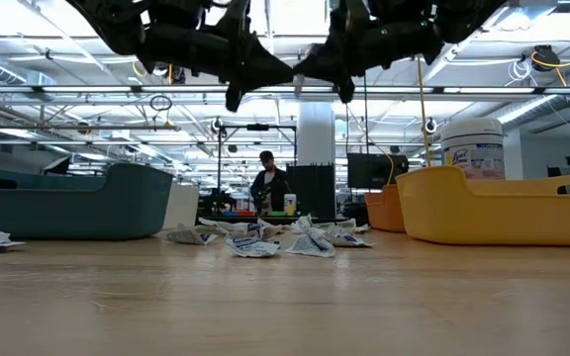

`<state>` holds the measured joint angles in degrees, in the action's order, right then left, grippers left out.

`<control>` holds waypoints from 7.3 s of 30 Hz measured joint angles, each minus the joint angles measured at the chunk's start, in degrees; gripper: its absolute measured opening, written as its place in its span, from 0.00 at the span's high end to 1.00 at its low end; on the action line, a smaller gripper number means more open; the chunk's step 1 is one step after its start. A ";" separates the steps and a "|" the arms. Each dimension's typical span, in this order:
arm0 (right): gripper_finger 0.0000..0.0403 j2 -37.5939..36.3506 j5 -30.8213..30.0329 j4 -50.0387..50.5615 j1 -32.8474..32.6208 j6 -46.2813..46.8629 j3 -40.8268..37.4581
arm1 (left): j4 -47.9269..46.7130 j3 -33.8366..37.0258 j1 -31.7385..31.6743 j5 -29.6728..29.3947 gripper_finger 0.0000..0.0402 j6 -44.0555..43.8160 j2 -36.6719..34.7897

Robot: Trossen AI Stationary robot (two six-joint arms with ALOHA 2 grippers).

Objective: Pick & Place First Aid Supplies
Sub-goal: Put the antibiotic ointment into the orange bin

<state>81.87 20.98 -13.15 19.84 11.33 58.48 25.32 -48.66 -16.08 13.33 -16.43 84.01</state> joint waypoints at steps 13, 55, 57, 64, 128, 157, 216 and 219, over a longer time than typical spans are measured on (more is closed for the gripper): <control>1.00 -1.79 -24.29 21.06 0.70 -0.07 -0.07 | -2.97 0.00 -3.14 3.11 0.38 -5.12 -0.02; 0.71 5.18 -42.84 39.40 16.15 -0.77 0.26 | -3.29 0.00 -4.91 4.80 0.32 -8.13 -0.02; 0.65 5.20 -41.10 41.54 16.15 -3.28 1.94 | -3.29 0.00 -4.91 4.80 0.33 -8.13 -0.02; 0.59 6.78 -35.45 44.93 16.91 -12.73 12.44 | -3.29 0.00 -4.91 4.80 0.33 -8.13 -0.02; 0.99 42.14 -14.39 49.10 16.85 -29.88 32.76 | -3.65 0.00 -4.85 9.74 0.44 -10.91 -0.04; 0.89 28.29 -15.16 51.83 17.05 -25.10 32.41 | -4.08 0.00 -4.85 9.19 0.51 -10.84 -0.04; 1.00 27.02 -31.63 66.01 19.47 -3.39 29.77 | -4.13 0.02 -4.85 9.76 0.56 -12.14 -0.04; 0.99 26.96 -31.74 64.83 21.14 -3.00 28.44 | -4.13 0.02 -4.85 9.77 0.56 -11.93 -0.04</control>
<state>108.83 -10.76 51.68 40.98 8.33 86.92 21.19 -48.64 -20.93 23.10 -28.36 83.96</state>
